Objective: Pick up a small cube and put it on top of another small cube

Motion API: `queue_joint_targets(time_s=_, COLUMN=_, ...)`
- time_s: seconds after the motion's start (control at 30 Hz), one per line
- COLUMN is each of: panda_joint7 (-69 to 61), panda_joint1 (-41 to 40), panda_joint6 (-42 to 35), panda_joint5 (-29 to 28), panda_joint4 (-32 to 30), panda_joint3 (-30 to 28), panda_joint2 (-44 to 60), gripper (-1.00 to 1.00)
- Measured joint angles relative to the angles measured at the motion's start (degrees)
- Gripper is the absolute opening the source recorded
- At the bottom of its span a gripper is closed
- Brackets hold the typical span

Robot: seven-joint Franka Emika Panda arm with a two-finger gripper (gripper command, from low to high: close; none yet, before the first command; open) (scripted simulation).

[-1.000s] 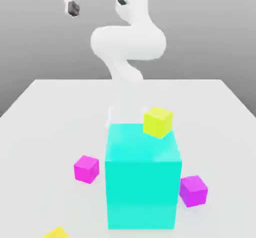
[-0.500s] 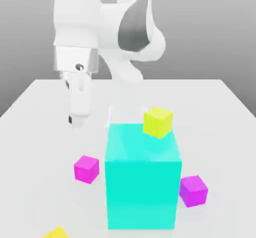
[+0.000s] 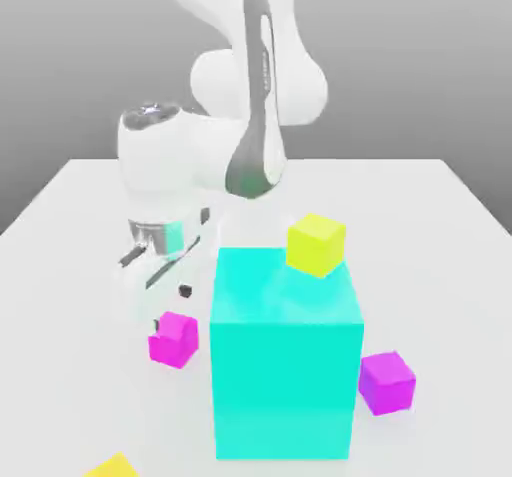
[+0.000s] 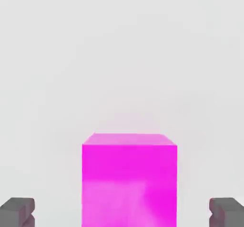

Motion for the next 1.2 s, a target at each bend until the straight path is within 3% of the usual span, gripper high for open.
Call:
queue_joint_targets(time_s=0.1, panda_joint7=2.64, panda_joint1=6.28, panda_joint6=5.10, panda_joint5=-3.48, panda_joint4=1.00, panda_joint3=-7.01, panda_joint2=6.15, gripper=0.00)
queue_joint_targets(time_s=0.13, panda_joint7=2.40, panda_joint1=8.08, panda_joint6=6.65, panda_joint5=-2.99, panda_joint4=1.26, panda_joint3=-8.61, panda_joint2=7.94, gripper=-1.00)
queue_joint_targets(time_s=0.37, panda_joint7=2.37, panda_joint1=8.80, panda_joint6=7.07, panda_joint5=-2.93, panda_joint4=1.32, panda_joint3=-9.28, panda_joint2=8.26, gripper=-1.00)
queue_joint_targets(time_s=0.5, panda_joint7=-0.99, panda_joint1=5.89, panda_joint6=1.30, panda_joint5=1.54, panda_joint4=0.21, panda_joint3=-5.21, panda_joint2=1.41, gripper=-1.00)
queue_joint_targets(time_s=0.67, panda_joint7=-2.78, panda_joint1=6.34, panda_joint6=-7.06, panda_joint5=3.91, panda_joint4=-1.28, panda_joint3=-5.00, panda_joint2=-8.54, gripper=-1.00)
queue_joint_targets(time_s=1.03, panda_joint7=-24.99, panda_joint1=14.54, panda_joint6=-18.21, panda_joint5=-1.94, panda_joint4=19.33, panda_joint3=-0.71, panda_joint2=-13.30, gripper=-1.00)
queue_joint_targets(time_s=1.2, panda_joint7=-24.20, panda_joint1=21.30, panda_joint6=-20.54, panda_joint5=-0.13, panda_joint4=22.55, panda_joint3=5.36, panda_joint2=-13.73, gripper=-1.00)
